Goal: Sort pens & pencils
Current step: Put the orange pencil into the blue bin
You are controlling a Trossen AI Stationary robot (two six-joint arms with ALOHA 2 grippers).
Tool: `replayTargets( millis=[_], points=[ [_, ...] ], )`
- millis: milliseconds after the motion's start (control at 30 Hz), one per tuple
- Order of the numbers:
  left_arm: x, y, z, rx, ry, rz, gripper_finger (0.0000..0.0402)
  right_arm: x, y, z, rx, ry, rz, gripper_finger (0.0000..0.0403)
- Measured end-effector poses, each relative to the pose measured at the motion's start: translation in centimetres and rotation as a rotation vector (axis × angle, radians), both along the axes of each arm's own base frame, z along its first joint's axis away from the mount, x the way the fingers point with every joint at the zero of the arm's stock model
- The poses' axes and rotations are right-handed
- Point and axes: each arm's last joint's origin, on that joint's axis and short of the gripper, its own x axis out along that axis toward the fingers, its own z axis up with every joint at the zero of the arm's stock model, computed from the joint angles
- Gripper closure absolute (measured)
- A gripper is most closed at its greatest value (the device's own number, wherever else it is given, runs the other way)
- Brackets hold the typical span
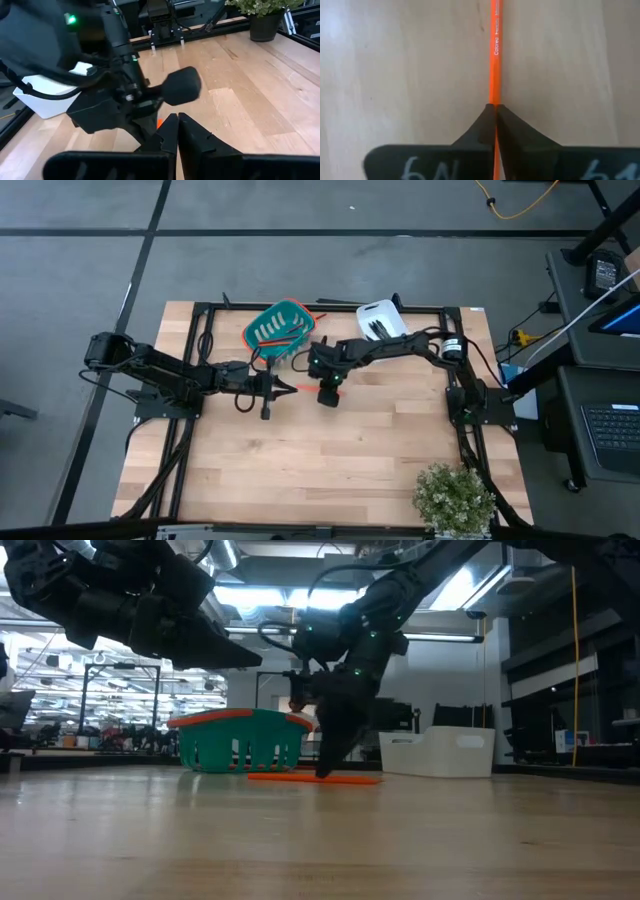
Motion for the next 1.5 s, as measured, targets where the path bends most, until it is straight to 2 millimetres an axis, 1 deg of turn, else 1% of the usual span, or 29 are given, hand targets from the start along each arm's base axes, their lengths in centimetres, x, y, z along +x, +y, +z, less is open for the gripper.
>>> replayTargets(
  millis=[133, 233, 467, 600, 800, 900, 1033, 1100, 1167, 1267, 1367, 1500],
  points=[
    [0.0, 0.0, 0.0, 0.000, 0.000, 0.000, 0.0400, 0.5, 1.1, 0.1, -0.007, -0.032, 0.009, 0.0400],
    [0.0, 0.0, 0.0, 0.000, 0.000, 0.000, 0.0394, 0.9, 1.8, 0.1, -0.017, -0.057, 0.003, 0.0400],
    [0.0, 0.0, 0.0, 0.000, 0.000, 0.000, 0.0378, 2.1, 1.9, 0.5, -0.046, -0.187, -0.016, 0.0400],
    [0.0, 0.0, 0.0, 0.000, 0.000, 0.000, 0.0372, 2.1, 2.2, 0.5, -0.031, -0.183, -0.014, 0.0396],
    [0.0, 0.0, 0.0, 0.000, 0.000, 0.000, 0.0374, 2.2, 3.7, 0.8, -0.027, -0.190, 0.027, 0.0390],
    [0.0, 0.0, 0.0, 0.000, 0.000, 0.000, 0.0381, 2.3, 3.9, 1.4, -0.119, -0.179, 0.022, 0.0394],
    [0.0, 0.0, 0.0, 0.004, -0.002, -0.001, 0.0391, 2.3, 3.4, 3.3, -0.287, -0.093, -0.029, 0.0399],
    [0.1, 0.0, 0.2, 0.007, -0.012, -0.001, 0.0395, 2.0, 3.0, 4.1, -0.325, -0.042, -0.032, 0.0396],
    [0.3, 0.0, 0.5, 0.008, -0.025, -0.002, 0.0399, 1.8, 2.8, 5.2, -0.314, -0.048, -0.022, 0.0393],
    [0.4, 0.0, 0.7, 0.008, -0.024, -0.001, 0.0400, 0.8, 2.8, 6.6, -0.312, -0.083, -0.007, 0.0393],
    [0.4, 0.0, 0.6, 0.018, -0.017, -0.003, 0.0393, -0.9, 2.9, 7.7, -0.330, -0.120, -0.018, 0.0398],
    [0.5, 0.0, 0.6, 0.030, 0.004, -0.007, 0.0387, -3.9, 3.2, 9.4, -0.335, -0.299, -0.046, 0.0398]
  ],
)
